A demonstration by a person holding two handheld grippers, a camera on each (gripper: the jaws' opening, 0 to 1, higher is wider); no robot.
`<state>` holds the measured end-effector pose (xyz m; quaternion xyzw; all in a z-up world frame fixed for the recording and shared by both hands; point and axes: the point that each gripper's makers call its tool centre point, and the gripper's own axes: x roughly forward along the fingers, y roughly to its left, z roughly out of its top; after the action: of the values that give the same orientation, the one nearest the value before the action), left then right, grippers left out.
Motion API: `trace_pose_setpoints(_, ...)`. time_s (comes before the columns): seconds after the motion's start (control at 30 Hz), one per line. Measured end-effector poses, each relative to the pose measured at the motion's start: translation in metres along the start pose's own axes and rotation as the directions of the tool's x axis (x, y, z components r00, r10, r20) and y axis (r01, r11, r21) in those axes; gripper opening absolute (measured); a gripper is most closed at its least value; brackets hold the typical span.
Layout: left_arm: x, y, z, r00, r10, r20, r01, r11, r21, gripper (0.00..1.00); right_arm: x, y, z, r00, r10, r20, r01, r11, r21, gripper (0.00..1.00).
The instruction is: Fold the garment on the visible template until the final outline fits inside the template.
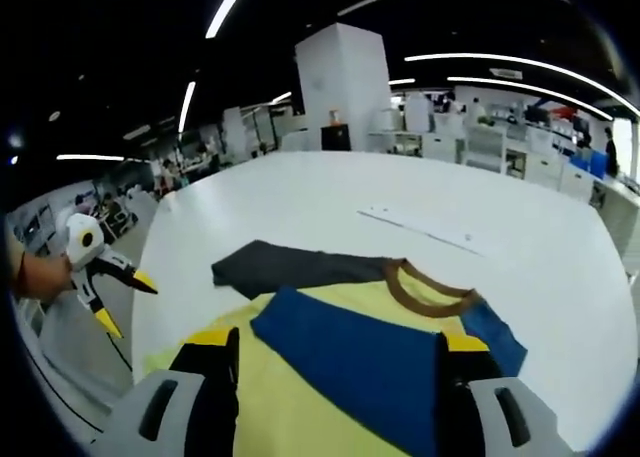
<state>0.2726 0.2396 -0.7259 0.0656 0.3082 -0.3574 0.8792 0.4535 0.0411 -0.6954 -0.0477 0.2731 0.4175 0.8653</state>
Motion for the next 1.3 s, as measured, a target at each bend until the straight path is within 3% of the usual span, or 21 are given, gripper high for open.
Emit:
trace_pose_setpoints(0.93,0.006,0.022,0.0,0.998,0.062,-0.023,-0.062,0.998,-0.013,0.56,-0.055,-0.004,-0.049,0.999,-0.031,-0.009,0.031,0.998,0.046,0.78)
trace_pose_setpoints(1.3,0.008,0.033,-0.002,0.996,0.086,-0.04,-0.086,0.996,-0.008,0.56,-0.071,0.0,-0.057,0.999,-0.043,-0.011,0.043,0.999,0.033,0.77)
